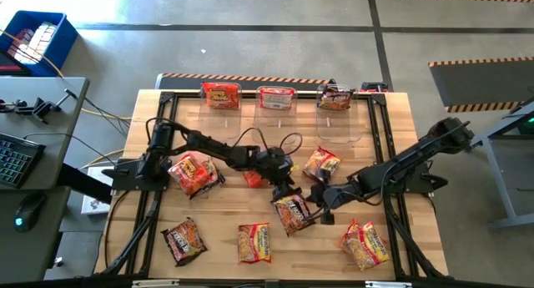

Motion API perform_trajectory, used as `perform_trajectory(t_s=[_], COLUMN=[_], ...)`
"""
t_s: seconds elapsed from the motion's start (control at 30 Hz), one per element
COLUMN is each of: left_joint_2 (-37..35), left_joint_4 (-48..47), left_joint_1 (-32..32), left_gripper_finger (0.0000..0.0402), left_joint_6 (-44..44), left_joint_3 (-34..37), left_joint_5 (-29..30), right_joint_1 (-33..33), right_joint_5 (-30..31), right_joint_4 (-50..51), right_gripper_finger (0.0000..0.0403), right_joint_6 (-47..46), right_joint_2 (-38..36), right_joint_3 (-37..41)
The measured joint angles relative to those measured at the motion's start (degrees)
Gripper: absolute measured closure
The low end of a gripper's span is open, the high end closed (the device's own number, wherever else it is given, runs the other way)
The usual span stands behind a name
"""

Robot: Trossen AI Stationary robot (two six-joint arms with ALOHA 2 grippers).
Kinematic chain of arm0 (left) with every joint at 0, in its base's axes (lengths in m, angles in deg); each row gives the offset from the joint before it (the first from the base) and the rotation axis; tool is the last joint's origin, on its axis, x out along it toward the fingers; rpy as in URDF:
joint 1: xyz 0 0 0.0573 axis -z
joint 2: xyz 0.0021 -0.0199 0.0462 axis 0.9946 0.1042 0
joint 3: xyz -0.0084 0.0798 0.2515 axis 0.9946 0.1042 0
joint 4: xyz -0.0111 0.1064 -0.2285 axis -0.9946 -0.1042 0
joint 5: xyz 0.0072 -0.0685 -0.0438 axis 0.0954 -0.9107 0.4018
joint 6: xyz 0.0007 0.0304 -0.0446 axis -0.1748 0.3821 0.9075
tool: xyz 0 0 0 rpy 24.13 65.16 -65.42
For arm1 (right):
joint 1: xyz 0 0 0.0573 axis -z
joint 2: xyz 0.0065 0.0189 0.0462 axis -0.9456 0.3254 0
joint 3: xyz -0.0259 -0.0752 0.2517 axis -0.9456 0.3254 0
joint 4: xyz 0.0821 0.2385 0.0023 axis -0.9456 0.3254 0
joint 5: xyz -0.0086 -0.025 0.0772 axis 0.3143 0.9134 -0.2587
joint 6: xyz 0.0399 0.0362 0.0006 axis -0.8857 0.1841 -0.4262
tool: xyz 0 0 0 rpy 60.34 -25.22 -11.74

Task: Sort Maruchan noodles
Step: Put the black noodle pack into the right transparent bin

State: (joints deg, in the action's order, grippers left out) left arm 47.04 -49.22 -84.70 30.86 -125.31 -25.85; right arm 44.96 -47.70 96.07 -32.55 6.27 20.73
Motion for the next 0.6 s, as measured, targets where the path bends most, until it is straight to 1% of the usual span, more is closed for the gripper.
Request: perform_trajectory(t_s=[0.17, 0.27, 0.4, 0.5, 0.6], left_joint_2=[0.11, 0.11, 0.11, -0.97, -3.57], left_joint_4=[-0.13, -0.13, -0.22, -1.58, -3.74], left_joint_1=[-0.51, -0.46, -0.14, 0.20, 1.55], left_gripper_finger=[0.0188, 0.0188, 0.0188, 0.0188, 0.0188], left_joint_6=[0.22, 0.21, -0.14, -2.51, -6.07], left_joint_3=[-0.38, -0.38, -0.38, -0.34, -0.36], left_joint_5=[-2.97, -3.41, -3.41, -3.28, -0.76], right_joint_1=[-0.54, -0.63, -0.63, -0.63, -0.87], right_joint_5=[-0.02, -0.02, 0.00, 0.00, 0.04], right_joint_4=[-0.29, -0.32, -0.50, -0.42, 0.01], right_gripper_finger=[0.0403, 0.0403, 0.0403, 0.0403, 0.0403], right_joint_6=[-1.18, -1.25, -1.16, -1.20, -2.44], right_joint_2=[0.00, 0.00, 0.00, 0.00, 0.00], right_joint_3=[0.00, 0.00, 0.00, 0.00, 0.00])
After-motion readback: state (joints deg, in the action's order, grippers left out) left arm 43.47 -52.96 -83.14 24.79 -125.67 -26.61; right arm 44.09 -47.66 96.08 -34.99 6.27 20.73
